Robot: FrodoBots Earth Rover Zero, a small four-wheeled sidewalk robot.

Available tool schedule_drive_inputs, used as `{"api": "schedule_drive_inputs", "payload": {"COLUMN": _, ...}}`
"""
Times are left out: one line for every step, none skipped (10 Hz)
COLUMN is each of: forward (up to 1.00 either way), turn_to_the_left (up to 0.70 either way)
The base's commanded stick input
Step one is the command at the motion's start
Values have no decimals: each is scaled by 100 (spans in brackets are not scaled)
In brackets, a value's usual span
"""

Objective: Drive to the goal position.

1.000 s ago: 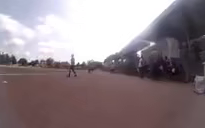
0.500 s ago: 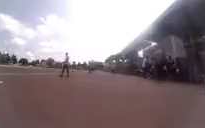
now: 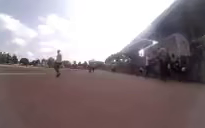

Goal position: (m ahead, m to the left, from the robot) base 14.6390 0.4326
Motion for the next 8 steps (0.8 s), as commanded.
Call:
{"api": "schedule_drive_inputs", "payload": {"forward": 70, "turn_to_the_left": 0}}
{"api": "schedule_drive_inputs", "payload": {"forward": 70, "turn_to_the_left": 0}}
{"api": "schedule_drive_inputs", "payload": {"forward": 70, "turn_to_the_left": 0}}
{"api": "schedule_drive_inputs", "payload": {"forward": 70, "turn_to_the_left": 0}}
{"api": "schedule_drive_inputs", "payload": {"forward": 70, "turn_to_the_left": 0}}
{"api": "schedule_drive_inputs", "payload": {"forward": 70, "turn_to_the_left": 0}}
{"api": "schedule_drive_inputs", "payload": {"forward": 70, "turn_to_the_left": 0}}
{"api": "schedule_drive_inputs", "payload": {"forward": 70, "turn_to_the_left": 0}}
